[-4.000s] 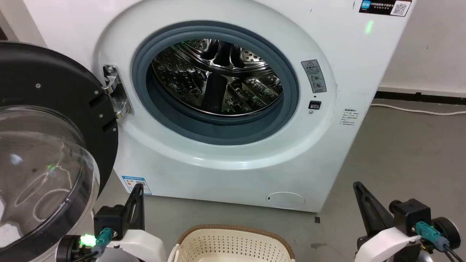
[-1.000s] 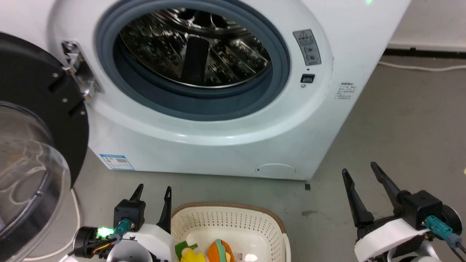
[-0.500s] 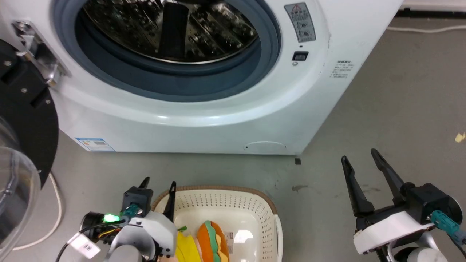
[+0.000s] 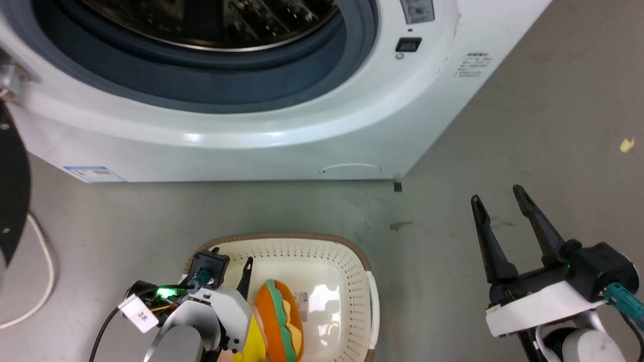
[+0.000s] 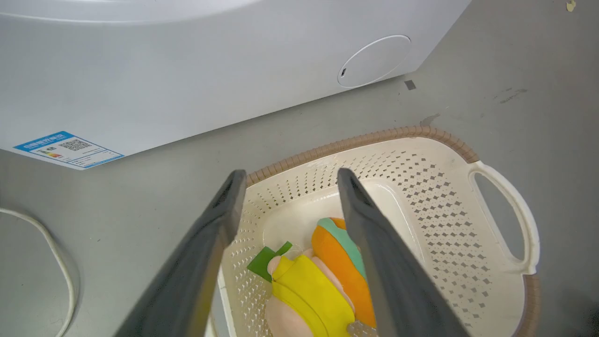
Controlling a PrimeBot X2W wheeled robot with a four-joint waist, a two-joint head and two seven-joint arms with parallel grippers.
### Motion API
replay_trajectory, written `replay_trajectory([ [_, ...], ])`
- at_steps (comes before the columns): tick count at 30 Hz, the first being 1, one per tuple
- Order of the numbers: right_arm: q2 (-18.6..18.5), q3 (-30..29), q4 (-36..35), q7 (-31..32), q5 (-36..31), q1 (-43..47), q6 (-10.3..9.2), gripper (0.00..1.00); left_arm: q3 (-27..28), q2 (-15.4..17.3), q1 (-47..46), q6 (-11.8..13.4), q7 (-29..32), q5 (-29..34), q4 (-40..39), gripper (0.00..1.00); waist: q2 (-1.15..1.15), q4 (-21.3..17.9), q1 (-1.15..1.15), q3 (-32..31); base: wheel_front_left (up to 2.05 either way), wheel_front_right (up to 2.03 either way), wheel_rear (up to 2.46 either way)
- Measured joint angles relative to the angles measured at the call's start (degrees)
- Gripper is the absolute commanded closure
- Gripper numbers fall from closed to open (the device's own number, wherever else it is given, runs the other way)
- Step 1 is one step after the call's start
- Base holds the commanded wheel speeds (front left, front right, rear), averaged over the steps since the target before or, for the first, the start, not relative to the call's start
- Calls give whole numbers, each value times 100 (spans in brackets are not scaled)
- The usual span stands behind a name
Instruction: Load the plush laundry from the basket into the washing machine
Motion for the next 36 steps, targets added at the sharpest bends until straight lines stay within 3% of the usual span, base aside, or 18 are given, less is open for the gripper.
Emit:
replay_trajectory([
  [6, 0, 20, -108, -69, 135, -120, 0, 0, -221, 97, -253, -42, -47, -177, 360, 0, 0, -142, 0, 324, 0, 0, 0],
  [36, 1, 82, -471, -421, 740, -365, 0, 0, -1979, 725, -1631, -179, 1312, -1180, 2118, 0, 0, -896, 0, 1901, 0, 0, 0],
])
